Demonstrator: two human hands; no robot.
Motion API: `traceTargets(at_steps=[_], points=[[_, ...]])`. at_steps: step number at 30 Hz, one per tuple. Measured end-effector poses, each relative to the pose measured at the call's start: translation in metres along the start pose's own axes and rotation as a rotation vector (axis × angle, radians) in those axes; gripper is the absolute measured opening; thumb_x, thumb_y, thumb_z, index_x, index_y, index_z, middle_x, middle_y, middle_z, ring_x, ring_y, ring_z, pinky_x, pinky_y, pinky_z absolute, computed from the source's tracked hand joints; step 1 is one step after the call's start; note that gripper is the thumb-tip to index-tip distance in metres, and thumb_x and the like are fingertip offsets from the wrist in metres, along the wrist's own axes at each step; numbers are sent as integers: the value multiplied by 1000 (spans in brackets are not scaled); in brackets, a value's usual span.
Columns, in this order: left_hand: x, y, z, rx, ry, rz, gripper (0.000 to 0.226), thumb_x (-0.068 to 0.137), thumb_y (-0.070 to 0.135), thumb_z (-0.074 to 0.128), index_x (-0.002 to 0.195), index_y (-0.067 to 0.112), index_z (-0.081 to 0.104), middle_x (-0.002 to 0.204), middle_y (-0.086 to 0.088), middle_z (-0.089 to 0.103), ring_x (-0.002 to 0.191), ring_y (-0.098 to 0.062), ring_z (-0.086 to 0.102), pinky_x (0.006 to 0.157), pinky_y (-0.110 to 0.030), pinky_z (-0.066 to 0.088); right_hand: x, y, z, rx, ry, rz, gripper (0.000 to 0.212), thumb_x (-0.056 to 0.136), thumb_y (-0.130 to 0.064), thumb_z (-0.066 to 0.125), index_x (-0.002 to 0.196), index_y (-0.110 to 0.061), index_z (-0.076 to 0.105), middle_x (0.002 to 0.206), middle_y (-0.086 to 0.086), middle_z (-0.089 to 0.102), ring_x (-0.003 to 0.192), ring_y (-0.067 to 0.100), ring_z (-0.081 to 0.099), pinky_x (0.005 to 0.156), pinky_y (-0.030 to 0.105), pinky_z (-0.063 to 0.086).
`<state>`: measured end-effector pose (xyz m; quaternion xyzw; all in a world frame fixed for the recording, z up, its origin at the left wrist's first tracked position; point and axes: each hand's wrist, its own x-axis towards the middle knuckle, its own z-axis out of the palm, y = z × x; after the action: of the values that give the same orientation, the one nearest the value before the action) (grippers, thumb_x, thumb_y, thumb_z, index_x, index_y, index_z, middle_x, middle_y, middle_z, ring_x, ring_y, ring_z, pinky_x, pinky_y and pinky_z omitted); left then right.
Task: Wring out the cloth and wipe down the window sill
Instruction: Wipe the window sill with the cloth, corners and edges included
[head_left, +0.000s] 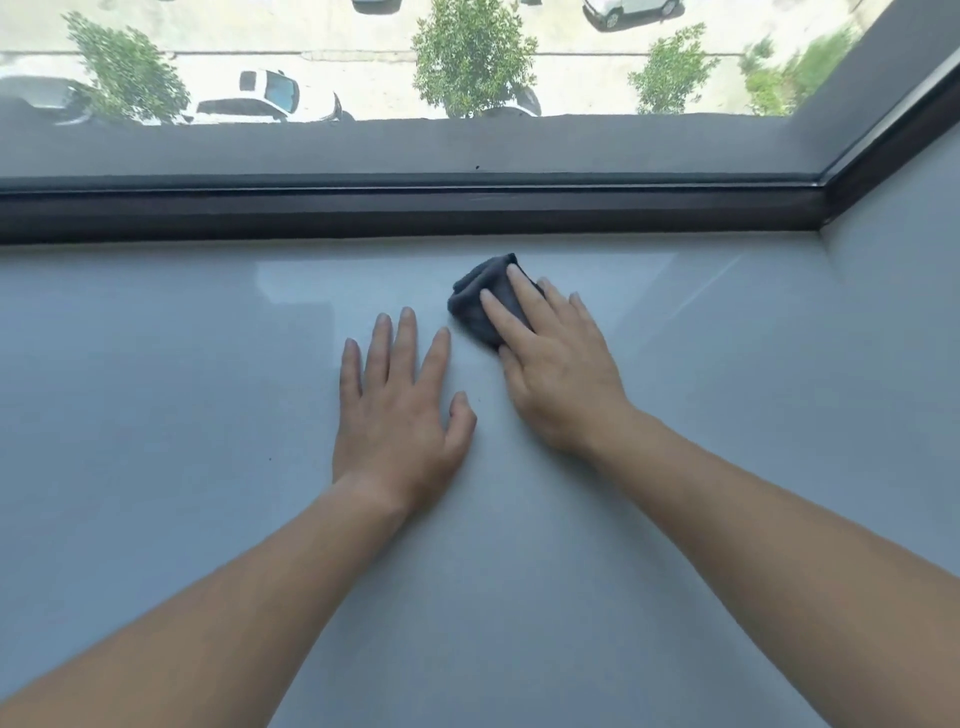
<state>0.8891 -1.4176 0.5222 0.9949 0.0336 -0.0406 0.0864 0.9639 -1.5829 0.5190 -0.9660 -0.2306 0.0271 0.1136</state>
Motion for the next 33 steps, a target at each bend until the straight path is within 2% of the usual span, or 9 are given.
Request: traceTargets(at_steps=[2, 5, 8, 10, 14, 20, 25, 30, 33], points=[[-1, 0, 0, 0, -5, 2, 71, 90, 49, 18, 156, 23, 18, 166, -8, 3, 153, -25, -7, 122, -50, -3, 3, 35, -6, -36, 23, 91, 55, 98, -26, 39, 152, -27, 31, 164, 4, 17, 146, 33, 22, 120, 51, 16], [-2, 1, 0, -3, -11, 4, 69, 91, 48, 16, 156, 24, 14, 166, -8, 0, 152, -25, -10, 122, -50, -5, 2, 103, -24, -51, 110, 417, 55, 98, -24, 40, 153, -22, 32, 164, 10, 19, 143, 36, 27, 117, 51, 21], [-2, 2, 1, 5, -6, 5, 69, 91, 47, 15, 156, 23, 13, 166, -9, -1, 152, -26, -11, 122, -51, -5, 0, 120, -30, -58, 155, 624, 55, 100, -27, 38, 154, -21, 29, 164, 10, 16, 145, 34, 24, 117, 52, 20], [-1, 3, 1, 0, -3, 9, 68, 91, 45, 16, 156, 22, 15, 166, -10, 1, 152, -26, -8, 121, -53, -6, -6, 99, -24, -59, 148, 552, 55, 100, -28, 36, 154, -25, 27, 165, 7, 14, 147, 33, 19, 119, 51, 16], [1, 12, -2, 39, 44, 114, 65, 89, 31, 25, 152, 17, 30, 164, -14, 17, 153, -28, 6, 121, -55, -1, -22, 98, -24, -28, 21, 196, 55, 100, -24, 37, 154, -28, 28, 165, 3, 13, 149, 30, 16, 121, 48, 11], [-9, 71, 0, -127, 21, 159, 65, 86, 30, 31, 150, 17, 33, 163, -11, 21, 153, -24, 9, 123, -49, 2, -11, 139, -37, -25, 133, 505, 58, 96, -29, 34, 153, -25, 30, 164, 8, 17, 145, 34, 24, 118, 52, 19], [-27, 100, 18, -112, 0, 142, 67, 90, 43, 24, 152, 18, 30, 166, -10, 11, 153, -22, 1, 123, -47, 1, -49, 128, -33, 26, 13, 170, 58, 97, -21, 41, 153, -29, 30, 165, 1, 14, 149, 29, 15, 122, 48, 9], [-28, 101, 18, -95, -4, 135, 68, 90, 45, 24, 153, 19, 27, 166, -8, 7, 153, -19, -3, 123, -45, -1, -39, 165, -47, 9, 65, 435, 57, 98, -24, 36, 154, -28, 27, 165, 4, 13, 148, 31, 16, 121, 49, 12], [-26, 100, 18, -80, -4, 130, 68, 90, 45, 26, 152, 19, 29, 166, -8, 10, 153, -20, -1, 123, -45, 0, -77, 119, -35, 13, 45, 284, 62, 94, -21, 39, 155, -29, 25, 166, 2, 11, 149, 31, 13, 122, 49, 9]])
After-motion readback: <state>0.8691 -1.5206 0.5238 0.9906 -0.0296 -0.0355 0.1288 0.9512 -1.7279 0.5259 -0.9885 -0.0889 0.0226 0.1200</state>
